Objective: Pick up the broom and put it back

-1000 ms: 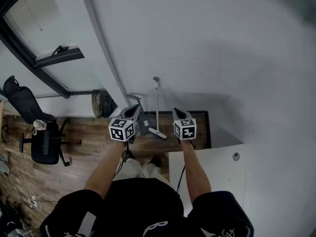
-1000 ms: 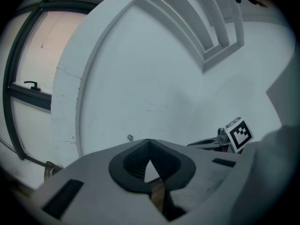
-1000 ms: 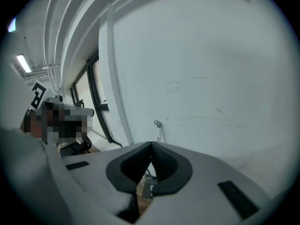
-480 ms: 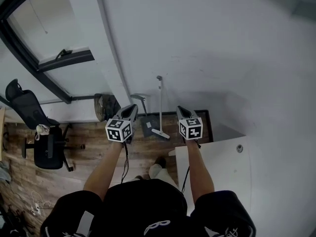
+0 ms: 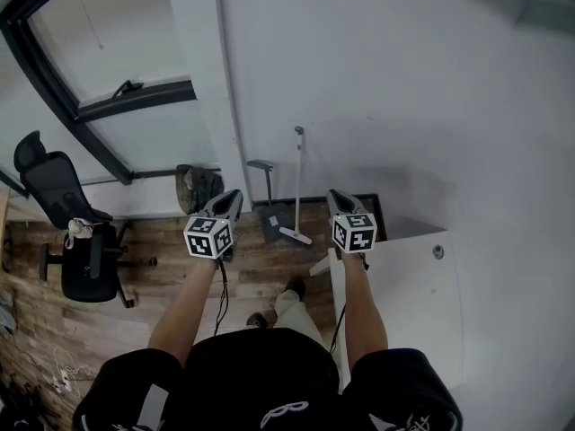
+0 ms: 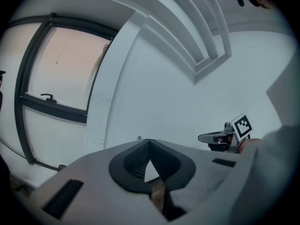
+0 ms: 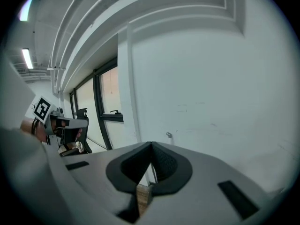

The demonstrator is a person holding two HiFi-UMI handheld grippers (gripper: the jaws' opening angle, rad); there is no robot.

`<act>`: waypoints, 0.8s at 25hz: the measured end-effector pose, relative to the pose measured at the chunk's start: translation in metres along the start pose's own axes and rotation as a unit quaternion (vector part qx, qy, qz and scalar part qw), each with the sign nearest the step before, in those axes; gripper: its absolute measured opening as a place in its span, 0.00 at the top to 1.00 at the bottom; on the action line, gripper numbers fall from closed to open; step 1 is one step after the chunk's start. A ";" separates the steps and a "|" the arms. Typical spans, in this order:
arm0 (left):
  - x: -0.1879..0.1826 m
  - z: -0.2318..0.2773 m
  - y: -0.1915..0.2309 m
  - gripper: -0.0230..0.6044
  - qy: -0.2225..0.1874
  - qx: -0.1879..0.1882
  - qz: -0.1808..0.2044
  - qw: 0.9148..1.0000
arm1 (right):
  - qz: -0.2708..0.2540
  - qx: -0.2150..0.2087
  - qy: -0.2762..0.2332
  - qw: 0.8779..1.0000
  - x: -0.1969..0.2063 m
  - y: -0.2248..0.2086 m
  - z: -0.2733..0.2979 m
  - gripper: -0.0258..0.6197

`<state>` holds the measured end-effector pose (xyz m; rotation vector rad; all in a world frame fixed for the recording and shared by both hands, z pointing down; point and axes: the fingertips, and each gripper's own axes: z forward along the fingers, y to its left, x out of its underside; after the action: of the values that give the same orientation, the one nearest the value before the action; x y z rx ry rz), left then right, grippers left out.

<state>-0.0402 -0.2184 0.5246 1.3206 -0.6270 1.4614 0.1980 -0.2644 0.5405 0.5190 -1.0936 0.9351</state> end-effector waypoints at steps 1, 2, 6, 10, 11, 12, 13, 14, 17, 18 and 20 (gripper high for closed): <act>0.002 -0.009 0.001 0.94 -0.003 -0.002 -0.003 1.000 | 0.000 0.000 -0.002 1.000 0.002 0.005 -0.006 0.92; 0.003 -0.017 0.001 0.94 -0.005 -0.004 -0.005 1.000 | -0.001 0.000 -0.002 1.000 0.005 0.011 -0.011 0.92; 0.009 -0.045 -0.001 0.94 -0.008 -0.018 0.016 1.000 | -0.005 -0.001 -0.005 1.000 0.014 0.027 -0.030 0.92; 0.011 -0.065 -0.006 0.94 -0.014 -0.026 0.035 0.999 | -0.012 -0.006 -0.006 1.000 0.023 0.042 -0.045 0.92; 0.013 -0.069 -0.008 0.94 -0.015 -0.027 0.034 0.999 | -0.012 -0.007 -0.007 1.000 0.026 0.046 -0.050 0.92; 0.015 -0.073 -0.009 0.94 -0.016 -0.027 0.033 0.999 | -0.013 -0.007 -0.008 1.000 0.028 0.049 -0.053 0.92; 0.017 -0.076 -0.009 0.94 -0.016 -0.027 0.033 0.999 | -0.013 -0.009 -0.010 1.000 0.030 0.052 -0.055 0.92; 0.018 -0.079 -0.009 0.94 -0.016 -0.027 0.033 0.999 | -0.013 -0.010 -0.011 1.000 0.031 0.055 -0.056 0.92; 0.024 -0.086 -0.009 0.94 -0.016 -0.029 0.032 0.999 | -0.014 -0.013 -0.012 1.000 0.035 0.063 -0.060 0.92; 0.026 -0.088 -0.009 0.94 -0.015 -0.029 0.031 0.999 | -0.015 -0.014 -0.012 1.000 0.036 0.066 -0.062 0.92; 0.028 -0.091 -0.010 0.93 -0.015 -0.030 0.030 0.999 | -0.016 -0.018 -0.013 1.000 0.037 0.071 -0.064 0.92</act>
<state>-0.0639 -0.1262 0.5244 1.2893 -0.7293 1.4623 0.1768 -0.1637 0.5433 0.5193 -1.1199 0.8820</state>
